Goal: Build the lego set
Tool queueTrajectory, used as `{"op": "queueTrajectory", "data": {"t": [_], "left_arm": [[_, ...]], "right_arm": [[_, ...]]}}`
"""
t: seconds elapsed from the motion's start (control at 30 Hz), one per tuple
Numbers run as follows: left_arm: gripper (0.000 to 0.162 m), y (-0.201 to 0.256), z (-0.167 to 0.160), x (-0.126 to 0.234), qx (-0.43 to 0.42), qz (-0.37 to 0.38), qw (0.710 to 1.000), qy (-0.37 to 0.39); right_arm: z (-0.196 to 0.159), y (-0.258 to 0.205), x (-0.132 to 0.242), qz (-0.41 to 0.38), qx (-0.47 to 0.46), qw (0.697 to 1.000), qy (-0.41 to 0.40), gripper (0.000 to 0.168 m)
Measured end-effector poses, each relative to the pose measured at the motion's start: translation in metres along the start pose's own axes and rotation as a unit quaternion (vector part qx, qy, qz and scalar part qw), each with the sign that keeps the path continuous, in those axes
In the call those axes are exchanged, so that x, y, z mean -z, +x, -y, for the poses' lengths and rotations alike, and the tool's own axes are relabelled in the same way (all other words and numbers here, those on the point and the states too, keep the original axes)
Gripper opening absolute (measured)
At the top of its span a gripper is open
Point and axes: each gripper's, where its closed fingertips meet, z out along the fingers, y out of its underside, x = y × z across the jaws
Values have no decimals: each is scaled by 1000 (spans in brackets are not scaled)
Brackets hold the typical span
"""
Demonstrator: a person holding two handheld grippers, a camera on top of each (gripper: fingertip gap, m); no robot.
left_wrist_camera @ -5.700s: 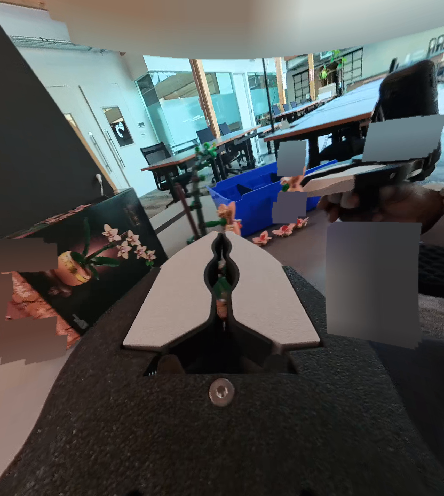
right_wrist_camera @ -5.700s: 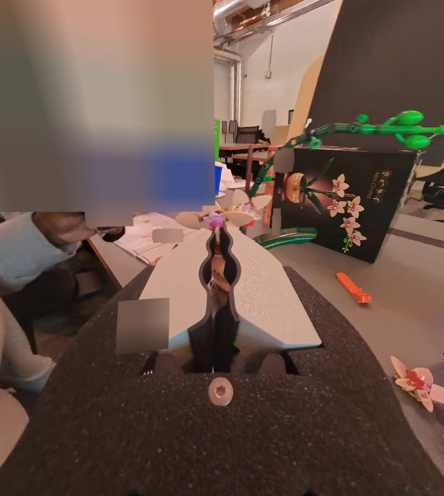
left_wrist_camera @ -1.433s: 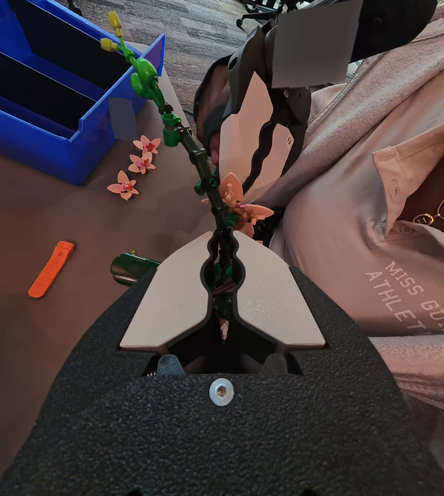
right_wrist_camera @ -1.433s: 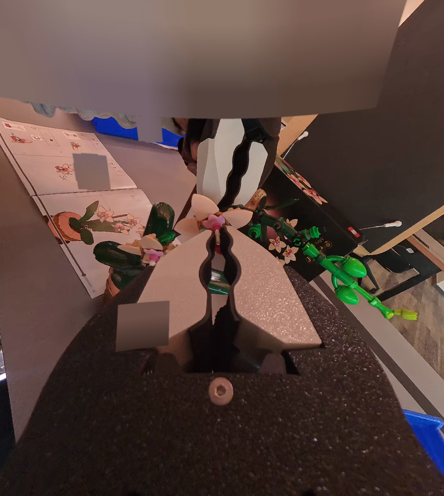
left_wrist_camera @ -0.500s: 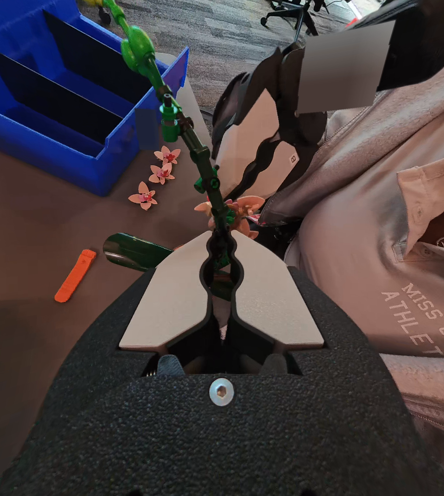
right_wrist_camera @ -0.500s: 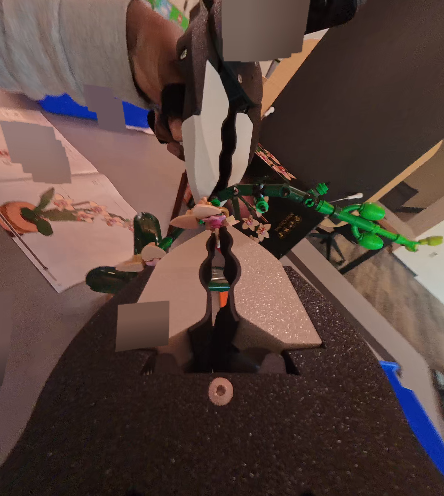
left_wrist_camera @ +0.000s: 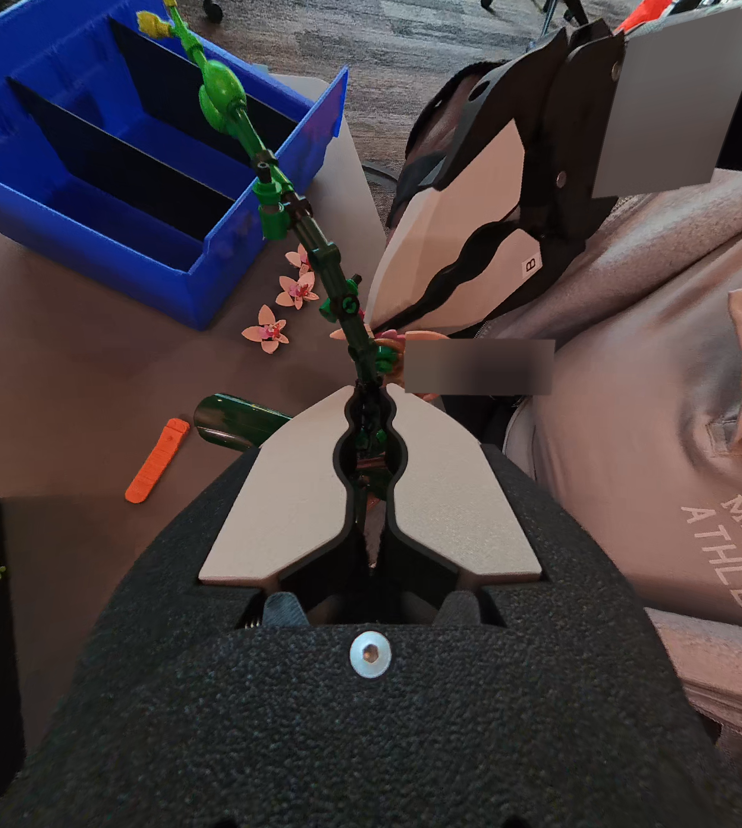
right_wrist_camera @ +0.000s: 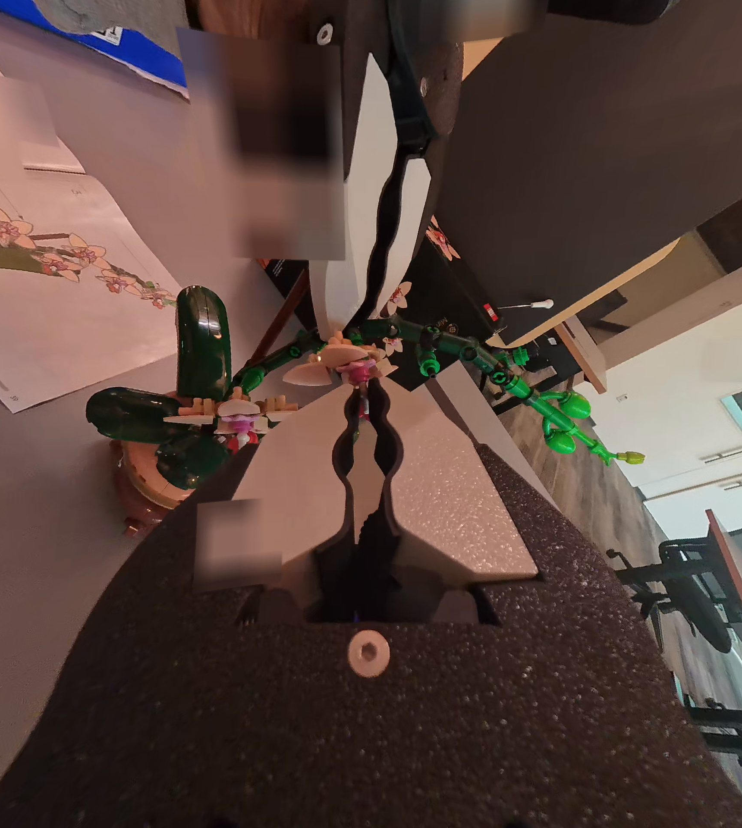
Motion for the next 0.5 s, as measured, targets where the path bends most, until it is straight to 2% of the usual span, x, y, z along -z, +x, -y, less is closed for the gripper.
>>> {"op": "queueTrajectory", "data": {"t": [0.5], "left_arm": [[7,0,0,0,-2,2,1000,-7]], "right_arm": [[5,0,3,22,16,999,23,4]]}}
